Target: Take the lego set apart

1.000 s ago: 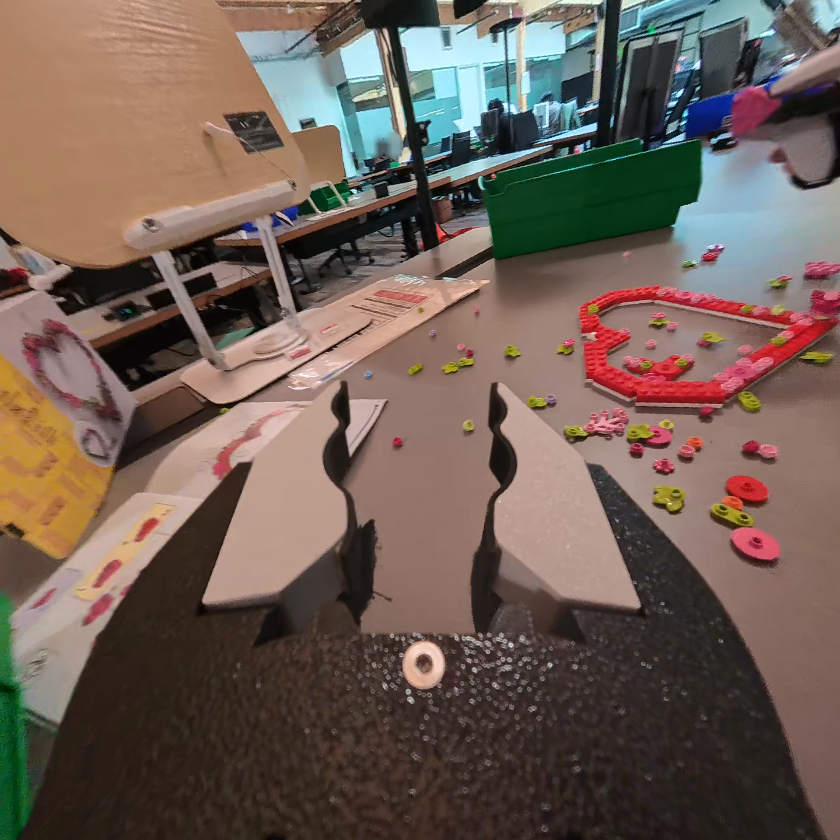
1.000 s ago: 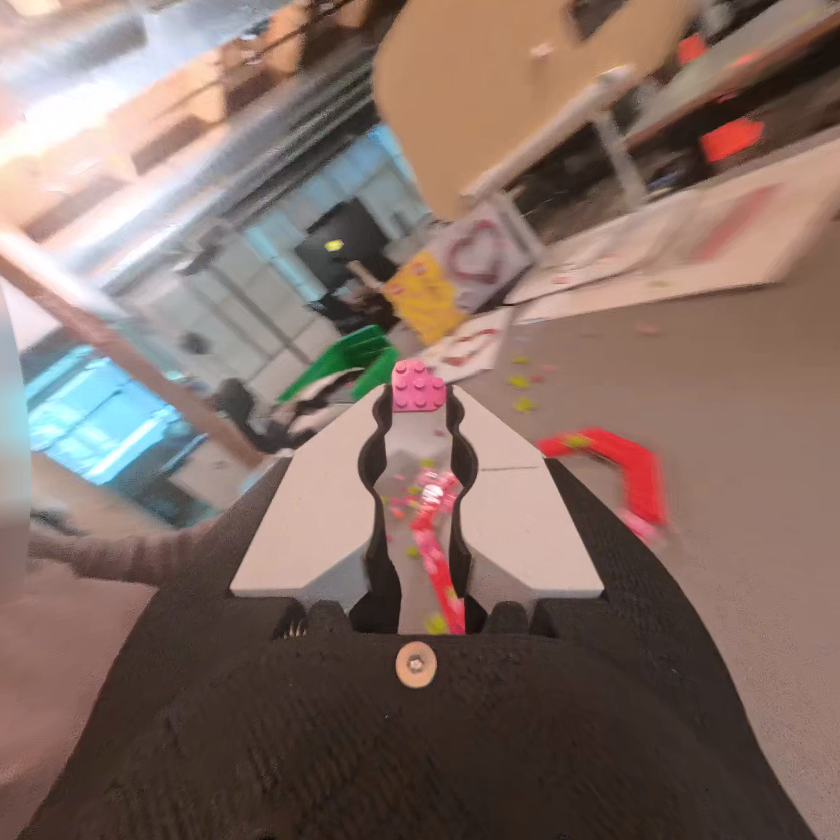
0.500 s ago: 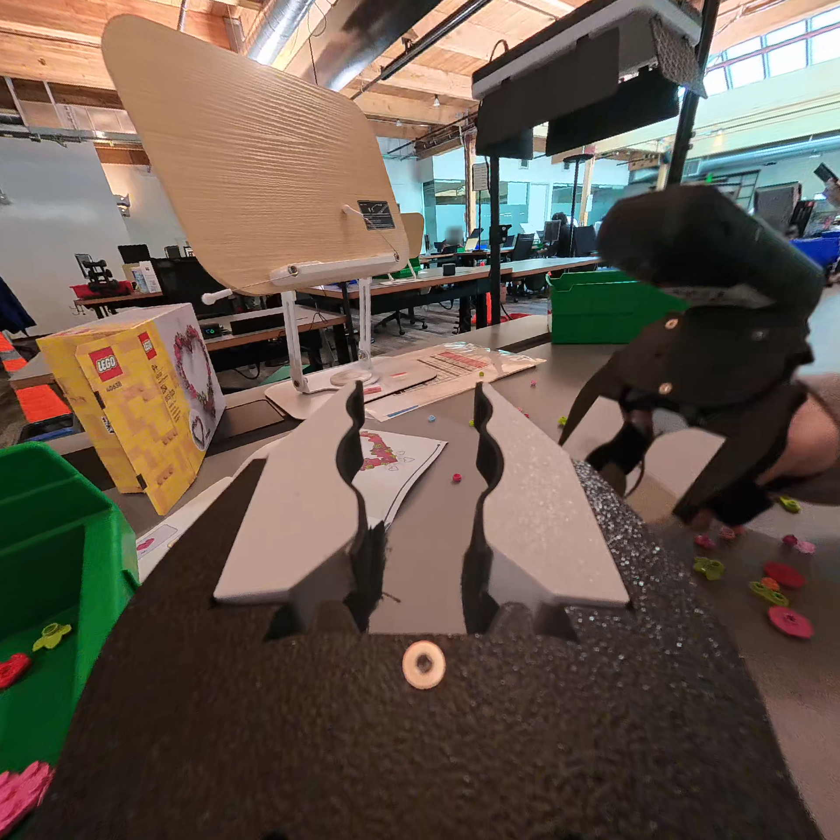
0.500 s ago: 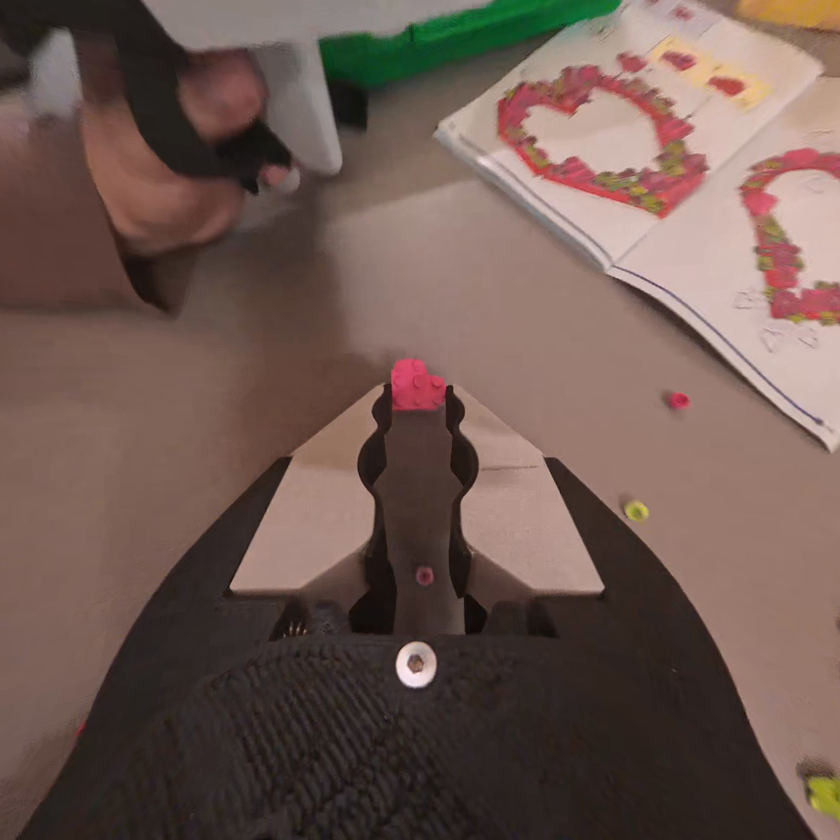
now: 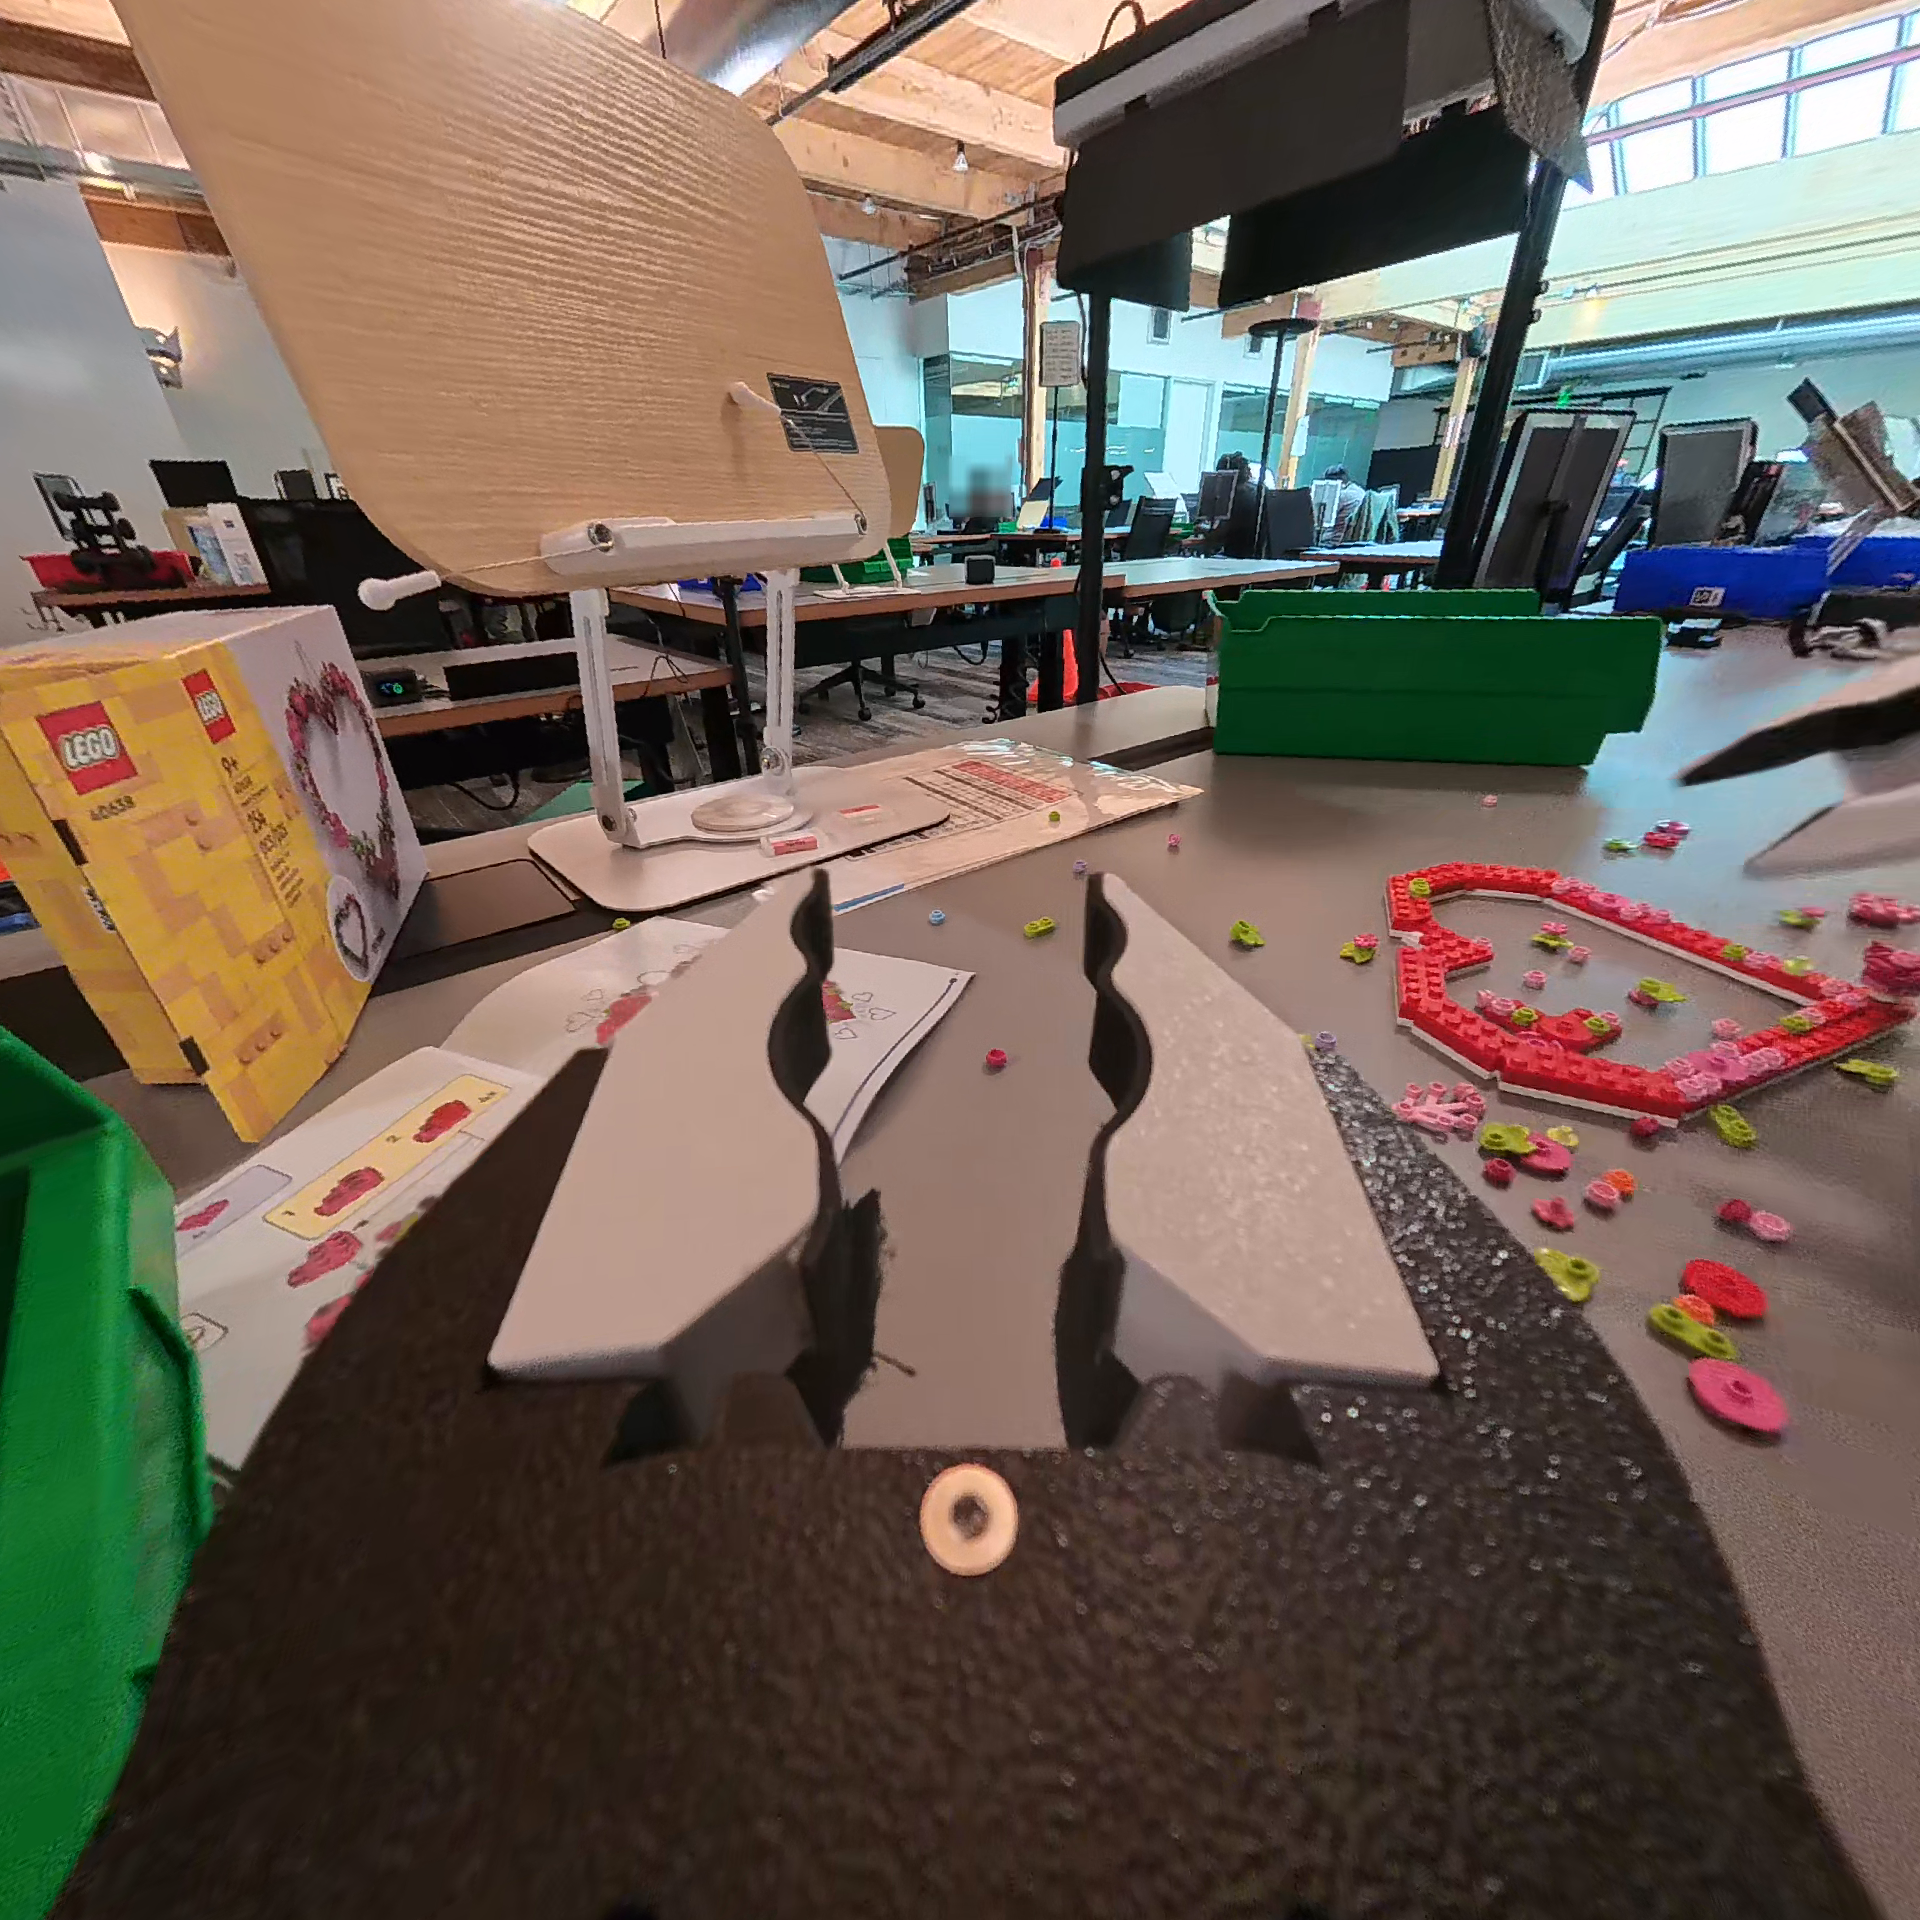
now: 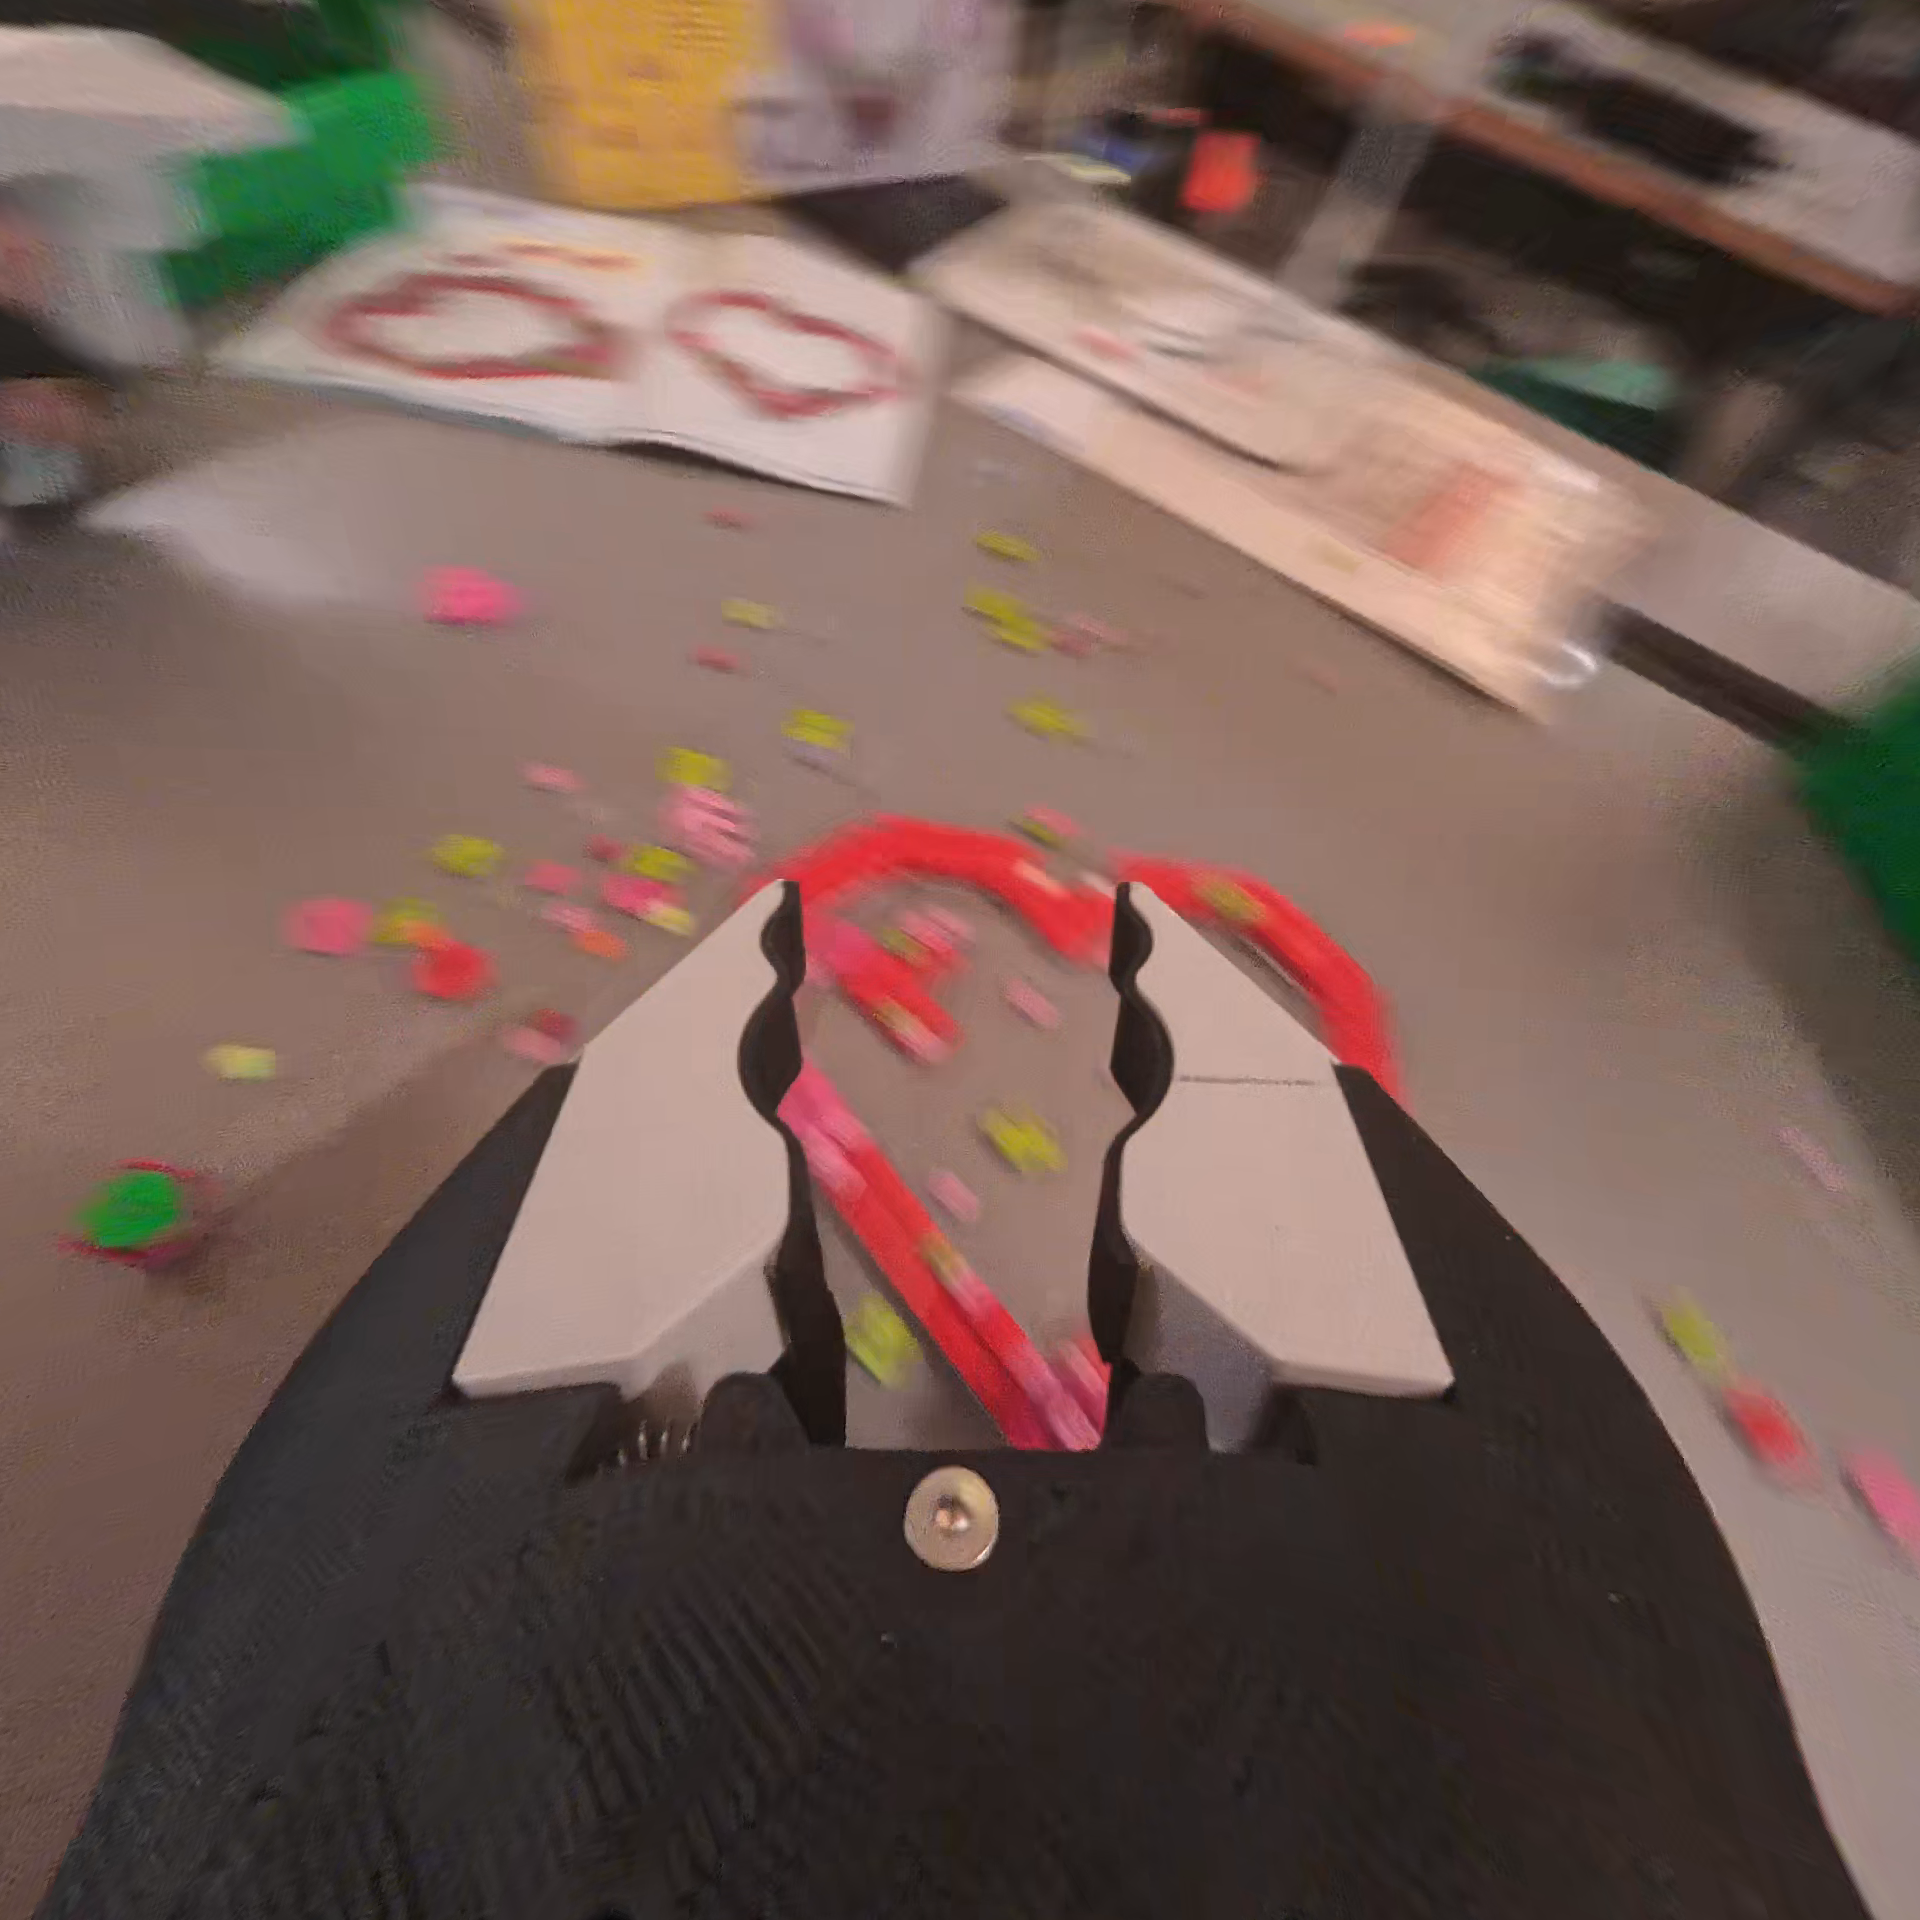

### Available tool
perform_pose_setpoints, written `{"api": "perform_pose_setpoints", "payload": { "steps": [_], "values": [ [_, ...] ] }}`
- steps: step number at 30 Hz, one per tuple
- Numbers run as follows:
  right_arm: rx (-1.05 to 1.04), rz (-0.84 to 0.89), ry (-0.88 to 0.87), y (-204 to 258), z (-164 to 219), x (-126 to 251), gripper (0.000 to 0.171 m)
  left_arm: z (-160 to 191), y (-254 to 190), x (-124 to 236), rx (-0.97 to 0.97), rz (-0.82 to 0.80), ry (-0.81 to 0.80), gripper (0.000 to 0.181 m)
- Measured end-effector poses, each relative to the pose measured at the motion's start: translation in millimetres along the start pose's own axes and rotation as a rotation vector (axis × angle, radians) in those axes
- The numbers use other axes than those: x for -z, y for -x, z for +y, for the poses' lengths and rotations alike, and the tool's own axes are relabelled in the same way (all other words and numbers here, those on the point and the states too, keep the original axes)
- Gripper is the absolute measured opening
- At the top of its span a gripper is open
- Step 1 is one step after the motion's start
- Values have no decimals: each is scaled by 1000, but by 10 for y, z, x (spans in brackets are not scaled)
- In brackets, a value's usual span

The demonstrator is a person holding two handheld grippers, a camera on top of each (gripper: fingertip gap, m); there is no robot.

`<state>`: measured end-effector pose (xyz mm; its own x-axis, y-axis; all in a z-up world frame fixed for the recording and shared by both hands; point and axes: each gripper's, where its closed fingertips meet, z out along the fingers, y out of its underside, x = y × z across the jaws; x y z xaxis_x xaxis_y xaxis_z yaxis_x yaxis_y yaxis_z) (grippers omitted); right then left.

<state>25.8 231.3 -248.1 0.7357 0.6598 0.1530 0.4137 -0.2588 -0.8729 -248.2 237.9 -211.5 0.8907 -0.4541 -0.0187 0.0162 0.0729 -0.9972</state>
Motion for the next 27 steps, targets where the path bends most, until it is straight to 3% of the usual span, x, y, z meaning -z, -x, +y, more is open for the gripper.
{"api": "perform_pose_setpoints", "payload": {
  "steps": [3, 7, 13, 15, 16, 18, 22, 25, 27],
  "values": [
    [-209, 228, 29, -802, 586, 540, 54, 17, -40, -22, 23, 18, 1, 46],
    [-312, 257, 176, -1105, 1187, 779, 50, 58, -102, -51, 30, 42, 17, 45],
    [-233, 274, 302, -1147, 1442, 695, 43, 72, -63, -22, 27, 25, 25, 45],
    [-235, 276, 298, -1154, 1435, 666, 35, 66, -28, 0, 40, 15, 20, 45],
    [-246, 270, 295, -1150, 1435, 655, 23, 60, -10, 9, 47, 10, 16, 44],
    [-289, 233, 294, -1103, 1414, 648, 22, 54, 19, 17, 63, 4, 9, 45],
    [-201, 56, 97, -551, 706, 474, 23, 56, 40, 7, 83, 4, 6, 44],
    [-71, -242, 20, 513, 151, 70, 22, 49, 28, -7, 80, 11, 5, 44],
    [57, -380, 49, 1172, 31, -204, 22, 53, 30, -7, 71, 10, 9, 44]
  ]
}}
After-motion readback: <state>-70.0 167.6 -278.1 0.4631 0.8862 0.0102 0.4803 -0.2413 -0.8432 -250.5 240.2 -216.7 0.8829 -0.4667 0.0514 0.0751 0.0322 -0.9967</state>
